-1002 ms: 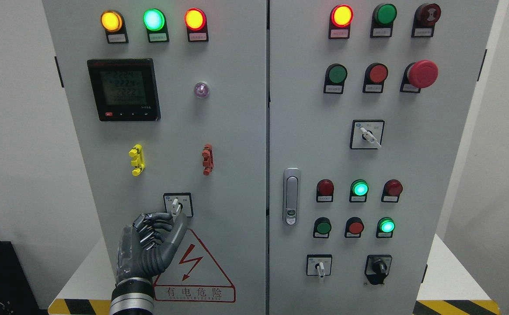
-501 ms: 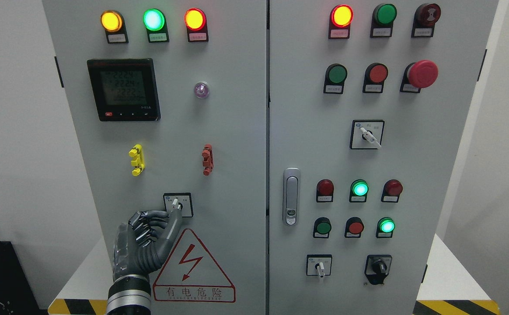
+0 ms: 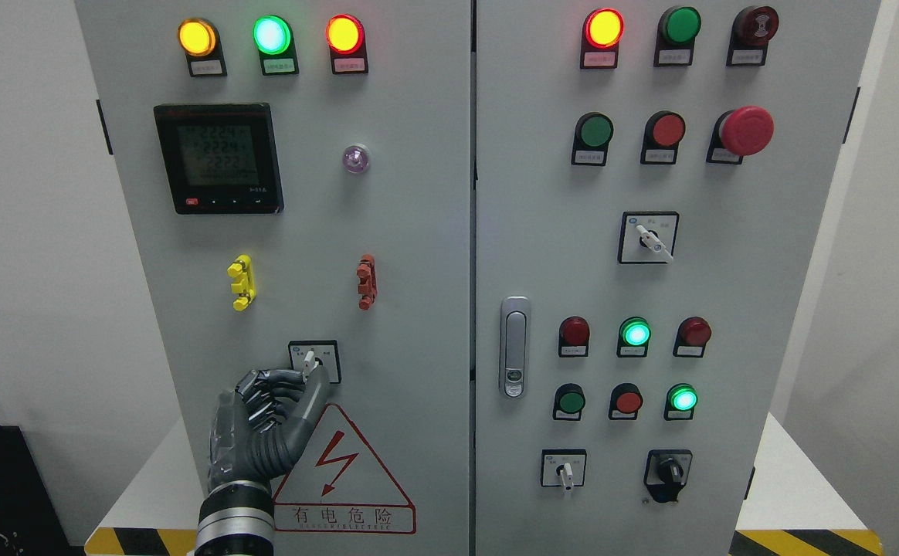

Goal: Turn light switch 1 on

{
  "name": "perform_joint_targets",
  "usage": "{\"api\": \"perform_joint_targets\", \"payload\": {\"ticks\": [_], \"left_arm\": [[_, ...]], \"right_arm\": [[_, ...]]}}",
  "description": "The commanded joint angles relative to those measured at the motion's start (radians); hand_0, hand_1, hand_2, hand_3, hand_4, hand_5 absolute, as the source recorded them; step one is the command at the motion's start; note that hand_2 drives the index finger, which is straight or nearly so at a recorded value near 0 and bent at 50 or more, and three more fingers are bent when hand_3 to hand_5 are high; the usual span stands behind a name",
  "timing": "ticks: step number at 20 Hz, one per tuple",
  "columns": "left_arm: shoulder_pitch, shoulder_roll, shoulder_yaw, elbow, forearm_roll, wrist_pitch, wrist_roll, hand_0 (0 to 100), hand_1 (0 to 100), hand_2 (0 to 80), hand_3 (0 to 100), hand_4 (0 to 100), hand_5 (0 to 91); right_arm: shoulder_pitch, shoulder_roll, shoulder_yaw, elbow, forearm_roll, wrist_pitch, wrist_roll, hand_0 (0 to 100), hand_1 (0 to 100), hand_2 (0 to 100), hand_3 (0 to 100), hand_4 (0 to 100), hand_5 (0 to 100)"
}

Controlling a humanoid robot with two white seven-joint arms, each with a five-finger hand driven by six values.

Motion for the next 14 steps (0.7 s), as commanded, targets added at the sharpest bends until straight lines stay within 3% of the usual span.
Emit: {"api": "perform_joint_targets", "payload": {"ticks": [1,14], "left_arm": [[-0.003,0.0,-0.009,0.008,-0.001,0.001,-0.002,20,66,53.2,74,85,81.9],[-0.009,-0.002,-0.009,0.01,-0.001,0.025,0.005,20,64,55.1,75,85,81.7]], "right_arm": [[0.0,0.0,-0.001,-0.001,0.0,0.0,0.0,30,0,0,0,0,0],[0.0,0.0,0.0,0.0,0.0,0.0,0.0,30,0,0,0,0,0]]}}
